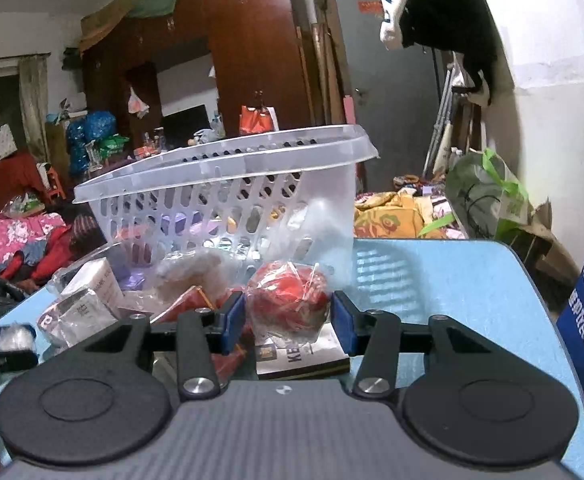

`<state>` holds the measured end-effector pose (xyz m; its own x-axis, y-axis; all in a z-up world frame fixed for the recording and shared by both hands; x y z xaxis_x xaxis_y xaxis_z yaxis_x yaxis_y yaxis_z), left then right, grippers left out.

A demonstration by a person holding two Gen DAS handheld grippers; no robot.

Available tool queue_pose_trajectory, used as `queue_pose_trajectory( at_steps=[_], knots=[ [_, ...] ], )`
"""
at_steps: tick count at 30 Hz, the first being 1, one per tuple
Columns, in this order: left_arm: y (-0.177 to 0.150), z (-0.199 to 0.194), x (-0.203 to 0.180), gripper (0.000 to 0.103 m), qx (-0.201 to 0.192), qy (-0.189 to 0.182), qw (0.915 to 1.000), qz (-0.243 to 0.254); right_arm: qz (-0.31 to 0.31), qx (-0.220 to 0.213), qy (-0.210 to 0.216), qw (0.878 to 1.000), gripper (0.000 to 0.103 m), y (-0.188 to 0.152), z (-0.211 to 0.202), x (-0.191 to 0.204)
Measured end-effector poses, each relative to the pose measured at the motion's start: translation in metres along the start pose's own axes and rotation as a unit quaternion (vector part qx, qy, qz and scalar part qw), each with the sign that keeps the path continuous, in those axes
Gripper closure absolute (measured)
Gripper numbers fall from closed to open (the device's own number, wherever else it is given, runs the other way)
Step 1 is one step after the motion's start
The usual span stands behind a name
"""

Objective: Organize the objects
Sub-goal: 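Grasp a clear plastic bag with the left gripper while the right grasps a bagged red ball, then carry both bags over the basket and open both grippers to drop them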

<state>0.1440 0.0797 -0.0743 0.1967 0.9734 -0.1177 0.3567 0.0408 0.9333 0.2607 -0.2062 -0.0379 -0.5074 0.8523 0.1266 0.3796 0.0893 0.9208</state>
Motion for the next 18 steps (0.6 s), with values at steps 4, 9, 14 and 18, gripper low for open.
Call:
queue_pose_trajectory(
  at_steps=[4, 9, 14, 18],
  knots=[
    [0.017, 0.001, 0.014, 0.044, -0.008, -0.010, 0.9996, -0.023, -0.009, -0.013, 0.006, 1.000, 0.053, 0.002, -0.005, 0.002],
    [0.056, -0.003, 0.026, 0.044, -0.027, -0.030, 0.9986, -0.032, -0.008, -0.049, 0.035, 0.998, 0.053, 0.028, -0.030, 0.009],
    [0.116, 0.020, 0.023, 0.044, -0.037, -0.048, 0.9980, -0.017, -0.030, -0.073, 0.055, 0.995, 0.053, 0.078, -0.027, 0.021],
    [0.166, 0.066, 0.015, 0.044, -0.013, -0.068, 0.9970, -0.035, -0.092, -0.059, 0.038, 0.993, 0.053, 0.123, 0.011, 0.038]
  ],
)
Point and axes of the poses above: each gripper's, at about its wrist camera, not at the fingertips, and z roughly the way its jaws point, x to its left, y to its top, the point moved 7 cm from there along z, roughly the way its jaws point
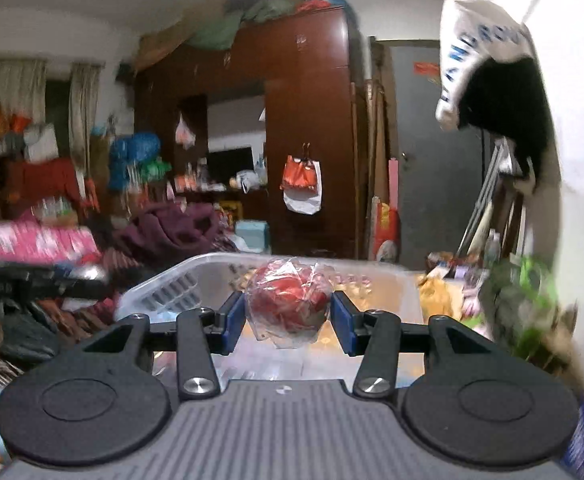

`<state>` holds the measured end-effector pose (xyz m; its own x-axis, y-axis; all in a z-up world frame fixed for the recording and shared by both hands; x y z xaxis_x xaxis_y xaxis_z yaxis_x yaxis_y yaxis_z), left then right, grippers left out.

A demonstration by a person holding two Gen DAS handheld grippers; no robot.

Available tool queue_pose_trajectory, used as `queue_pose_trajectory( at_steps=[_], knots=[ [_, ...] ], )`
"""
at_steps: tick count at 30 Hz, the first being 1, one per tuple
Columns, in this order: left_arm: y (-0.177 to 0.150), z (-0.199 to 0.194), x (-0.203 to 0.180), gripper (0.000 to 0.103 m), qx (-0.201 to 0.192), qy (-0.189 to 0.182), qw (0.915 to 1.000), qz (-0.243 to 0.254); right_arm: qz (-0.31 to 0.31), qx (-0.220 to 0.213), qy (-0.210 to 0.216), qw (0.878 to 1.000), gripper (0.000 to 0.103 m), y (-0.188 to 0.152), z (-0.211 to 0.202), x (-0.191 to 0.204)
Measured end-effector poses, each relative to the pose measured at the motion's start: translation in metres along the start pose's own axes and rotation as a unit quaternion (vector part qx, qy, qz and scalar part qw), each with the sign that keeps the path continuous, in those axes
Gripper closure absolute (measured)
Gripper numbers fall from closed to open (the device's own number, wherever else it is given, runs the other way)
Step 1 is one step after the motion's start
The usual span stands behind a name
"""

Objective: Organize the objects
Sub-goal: 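Carry both bags over the basket and open both grippers to drop them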

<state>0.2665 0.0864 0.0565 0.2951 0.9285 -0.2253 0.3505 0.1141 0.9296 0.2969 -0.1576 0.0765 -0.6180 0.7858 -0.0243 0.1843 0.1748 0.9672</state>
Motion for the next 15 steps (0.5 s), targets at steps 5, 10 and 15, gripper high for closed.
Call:
queue_pose_trajectory(
  at_steps=[5, 10, 15],
  knots=[
    [0.023, 0.067, -0.004, 0.043, 0.049, -0.001, 0.9987, -0.010, -0.005, 0.065, -0.024, 0.998, 0.052, 0.010, 0.061, -0.021],
    [0.013, 0.073, 0.003, 0.021, 0.057, 0.018, 0.9977, -0.031, 0.022, 0.041, -0.044, 0.998, 0.000, 0.004, 0.053, -0.030],
    [-0.010, -0.001, 0.002, 0.005, -0.005, 0.033, 0.9994, -0.006, 0.052, -0.009, -0.021, 0.998, 0.000, -0.014, -0.021, -0.028]
  ],
)
Point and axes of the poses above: each gripper's, at about its wrist camera, not at the fingertips, and z roughly the way its jaws point, x to its left, y to its top, the point moved 7 cm from there along z, roughly the way its jaws point
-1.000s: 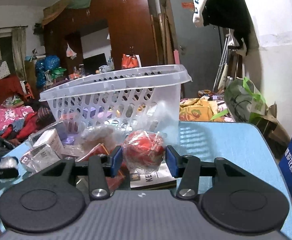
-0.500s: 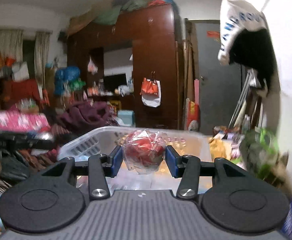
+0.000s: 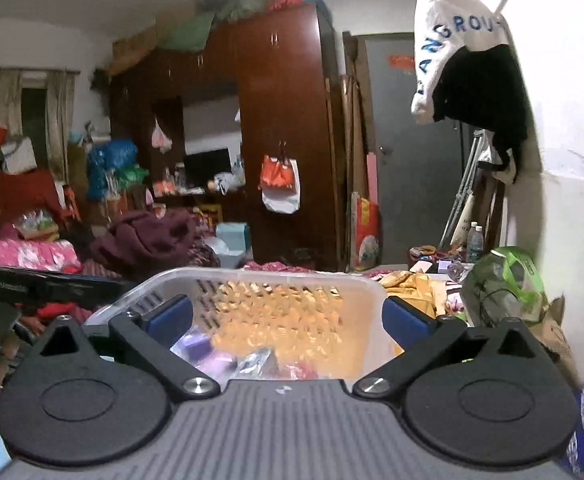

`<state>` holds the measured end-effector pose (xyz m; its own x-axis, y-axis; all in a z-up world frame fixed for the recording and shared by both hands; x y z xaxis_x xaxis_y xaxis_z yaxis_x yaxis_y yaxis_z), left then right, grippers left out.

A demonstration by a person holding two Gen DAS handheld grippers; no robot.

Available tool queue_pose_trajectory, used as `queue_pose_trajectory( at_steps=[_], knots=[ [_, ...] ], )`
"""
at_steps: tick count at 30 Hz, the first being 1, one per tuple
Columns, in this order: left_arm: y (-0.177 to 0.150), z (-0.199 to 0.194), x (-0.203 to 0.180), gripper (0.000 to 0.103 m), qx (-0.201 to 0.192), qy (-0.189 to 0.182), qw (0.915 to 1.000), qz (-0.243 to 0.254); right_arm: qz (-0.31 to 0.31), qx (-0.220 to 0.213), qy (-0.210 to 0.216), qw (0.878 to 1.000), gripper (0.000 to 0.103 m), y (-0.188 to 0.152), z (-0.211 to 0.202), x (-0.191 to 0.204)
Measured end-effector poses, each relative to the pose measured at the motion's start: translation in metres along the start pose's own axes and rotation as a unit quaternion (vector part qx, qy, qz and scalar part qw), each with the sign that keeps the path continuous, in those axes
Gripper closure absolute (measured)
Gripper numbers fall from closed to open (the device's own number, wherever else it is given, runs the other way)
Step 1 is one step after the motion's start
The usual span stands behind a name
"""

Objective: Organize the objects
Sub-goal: 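Carry both bags over the basket and open both grippers to drop them, then grasp a purple wrapped box with the left gripper while the right grasps the KENT pack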

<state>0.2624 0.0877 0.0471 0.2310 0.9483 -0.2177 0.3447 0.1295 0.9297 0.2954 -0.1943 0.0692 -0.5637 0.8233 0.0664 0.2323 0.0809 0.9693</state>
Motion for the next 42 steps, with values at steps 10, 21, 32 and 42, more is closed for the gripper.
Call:
queue_pose_trajectory(
  at_steps=[10, 21, 32, 42],
  knots=[
    [-0.118, -0.028, 0.010, 0.004, 0.093, 0.021, 0.9954, -0.007, 0.006, 0.157, -0.016, 0.988, 0.001, -0.115, 0.012, -0.013],
    [-0.126, -0.014, 0.010, 0.004, 0.117, 0.043, 0.9919, 0.021, -0.028, 0.202, -0.021, 0.979, 0.026, -0.138, 0.028, 0.006],
    [-0.129, -0.014, 0.002, 0.006, 0.116, 0.061, 0.9909, 0.033, -0.014, 0.192, -0.024, 0.981, 0.040, -0.135, 0.026, 0.001],
    [-0.134, -0.011, 0.003, 0.029, 0.132, 0.097, 0.9860, 0.034, -0.017, 0.186, -0.030, 0.982, 0.040, -0.133, 0.025, -0.001]
  ],
)
Point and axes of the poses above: each gripper's, at about its wrist camera, not at the fingertips, and z roughly the way its jaws point, x to its left, y to its top, the point moved 7 cm from there along z, roughly the way its jaws point
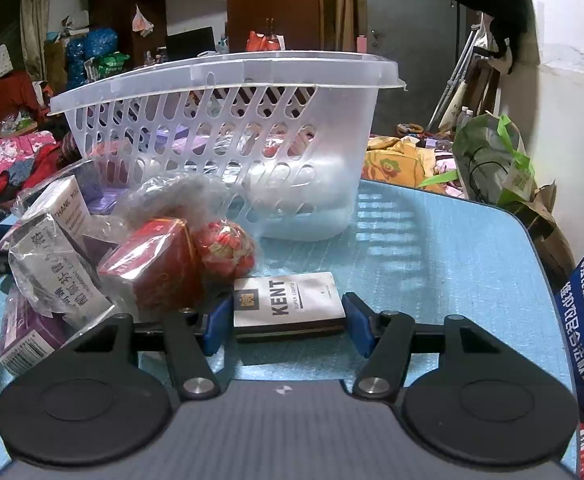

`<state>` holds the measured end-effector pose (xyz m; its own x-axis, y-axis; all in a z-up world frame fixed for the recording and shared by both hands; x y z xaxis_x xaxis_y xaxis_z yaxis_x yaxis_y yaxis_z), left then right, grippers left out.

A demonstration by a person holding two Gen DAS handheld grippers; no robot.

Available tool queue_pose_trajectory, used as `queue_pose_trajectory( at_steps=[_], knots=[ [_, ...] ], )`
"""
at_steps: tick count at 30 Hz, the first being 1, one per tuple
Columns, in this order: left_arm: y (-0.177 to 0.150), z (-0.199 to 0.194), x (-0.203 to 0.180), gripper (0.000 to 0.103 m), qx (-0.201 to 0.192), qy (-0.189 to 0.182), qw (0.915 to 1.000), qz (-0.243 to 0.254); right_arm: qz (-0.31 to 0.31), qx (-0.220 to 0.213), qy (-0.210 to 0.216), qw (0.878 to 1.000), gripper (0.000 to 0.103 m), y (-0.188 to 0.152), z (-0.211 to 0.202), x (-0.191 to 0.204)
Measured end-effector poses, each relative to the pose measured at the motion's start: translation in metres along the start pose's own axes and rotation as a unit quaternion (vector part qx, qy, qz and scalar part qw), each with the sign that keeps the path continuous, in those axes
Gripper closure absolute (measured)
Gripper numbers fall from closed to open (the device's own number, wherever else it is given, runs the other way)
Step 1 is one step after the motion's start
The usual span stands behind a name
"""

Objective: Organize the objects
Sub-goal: 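Grasp a purple wrapped box with the left gripper while the right grasps the KENT pack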

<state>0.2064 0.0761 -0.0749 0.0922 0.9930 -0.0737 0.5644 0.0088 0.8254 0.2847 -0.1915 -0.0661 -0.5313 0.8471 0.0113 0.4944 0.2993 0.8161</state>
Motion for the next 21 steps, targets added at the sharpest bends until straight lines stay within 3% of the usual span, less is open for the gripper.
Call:
queue_pose_trajectory(
  at_steps=[4, 9, 12, 21],
  knots=[
    [-0.005, -0.007, -0.002, 0.029, -0.015, -0.011, 0.9998, -0.002, -0.001, -0.002, 0.002, 1.000, 0.040, 0.000, -0.001, 0.001],
    [-0.009, -0.027, 0.008, 0.029, -0.065, -0.026, 0.9969, -0.036, 0.006, -0.032, -0.005, 0.999, 0.041, 0.002, -0.010, -0.001],
    [-0.006, -0.039, 0.018, 0.029, -0.092, -0.011, 0.9943, -0.052, 0.009, -0.047, -0.004, 0.999, 0.041, 0.003, -0.017, -0.001],
    [0.000, -0.054, 0.043, 0.029, -0.124, 0.010, 0.9891, -0.079, 0.009, -0.084, -0.006, 0.996, 0.041, 0.001, -0.045, 0.002]
  ],
)
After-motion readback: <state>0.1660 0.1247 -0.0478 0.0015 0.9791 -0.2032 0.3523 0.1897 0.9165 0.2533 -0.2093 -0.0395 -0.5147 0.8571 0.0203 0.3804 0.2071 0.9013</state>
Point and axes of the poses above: each gripper's, at about its wrist camera, not at the fingertips, and z roughly the way its jaws point, x to its left, y to its top, the point moved 7 cm from there along z, roughly the way its jaws point
